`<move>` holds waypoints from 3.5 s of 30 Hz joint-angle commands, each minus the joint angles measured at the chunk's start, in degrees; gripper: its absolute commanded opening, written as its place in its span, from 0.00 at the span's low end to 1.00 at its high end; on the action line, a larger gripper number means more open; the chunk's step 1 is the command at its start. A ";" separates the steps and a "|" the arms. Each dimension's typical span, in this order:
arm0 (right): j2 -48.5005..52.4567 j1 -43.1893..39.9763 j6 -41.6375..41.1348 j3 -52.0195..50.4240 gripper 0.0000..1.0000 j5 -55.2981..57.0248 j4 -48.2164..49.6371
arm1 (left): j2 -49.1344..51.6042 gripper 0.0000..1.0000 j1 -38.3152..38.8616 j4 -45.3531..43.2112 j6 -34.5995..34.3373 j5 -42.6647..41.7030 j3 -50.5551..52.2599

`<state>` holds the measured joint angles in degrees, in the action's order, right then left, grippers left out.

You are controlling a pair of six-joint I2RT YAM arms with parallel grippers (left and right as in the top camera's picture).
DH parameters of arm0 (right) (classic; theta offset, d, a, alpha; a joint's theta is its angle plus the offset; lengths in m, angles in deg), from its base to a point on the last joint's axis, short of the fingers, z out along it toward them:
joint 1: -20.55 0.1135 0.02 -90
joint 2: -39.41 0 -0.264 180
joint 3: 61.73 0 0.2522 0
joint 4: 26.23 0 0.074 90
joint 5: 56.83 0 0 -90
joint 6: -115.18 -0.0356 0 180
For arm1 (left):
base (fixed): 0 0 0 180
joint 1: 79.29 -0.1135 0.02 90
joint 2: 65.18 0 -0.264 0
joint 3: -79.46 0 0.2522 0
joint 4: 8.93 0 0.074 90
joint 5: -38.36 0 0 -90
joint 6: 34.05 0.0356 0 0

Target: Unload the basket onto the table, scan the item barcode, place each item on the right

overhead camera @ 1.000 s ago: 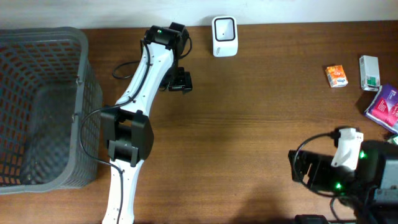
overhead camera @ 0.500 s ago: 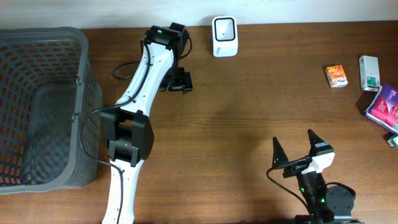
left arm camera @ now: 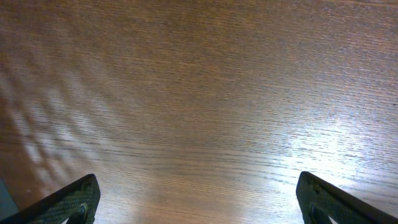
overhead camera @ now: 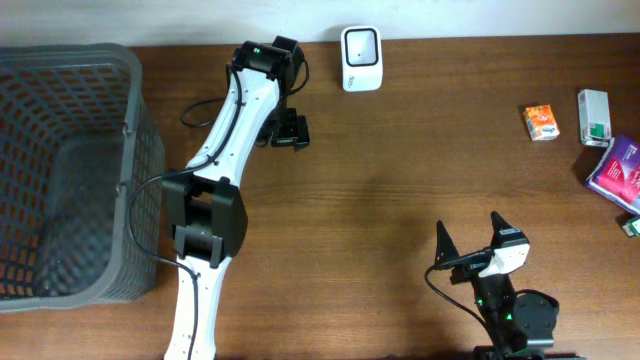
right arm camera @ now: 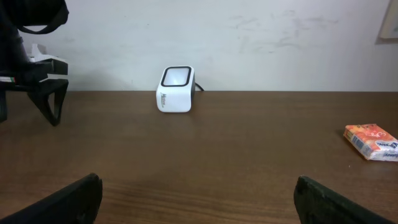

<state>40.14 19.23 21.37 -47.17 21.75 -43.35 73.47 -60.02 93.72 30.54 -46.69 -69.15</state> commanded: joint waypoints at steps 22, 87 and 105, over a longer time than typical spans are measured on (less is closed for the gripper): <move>-0.55 0.52 0.42 -0.48 0.98 1.16 -0.26 | -52.50 0.99 11.47 -38.62 21.44 4.96 50.88; -0.55 0.52 0.42 -0.48 0.98 1.16 -0.26 | -138.35 0.99 -16.46 -80.06 34.51 0.24 132.23; -0.55 0.52 0.42 -0.48 0.98 1.16 -0.26 | -138.35 0.99 -25.81 -80.17 23.76 0.37 132.34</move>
<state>39.98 19.27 21.39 -47.17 22.63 -43.39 -64.60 -85.53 13.76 54.56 -45.88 62.46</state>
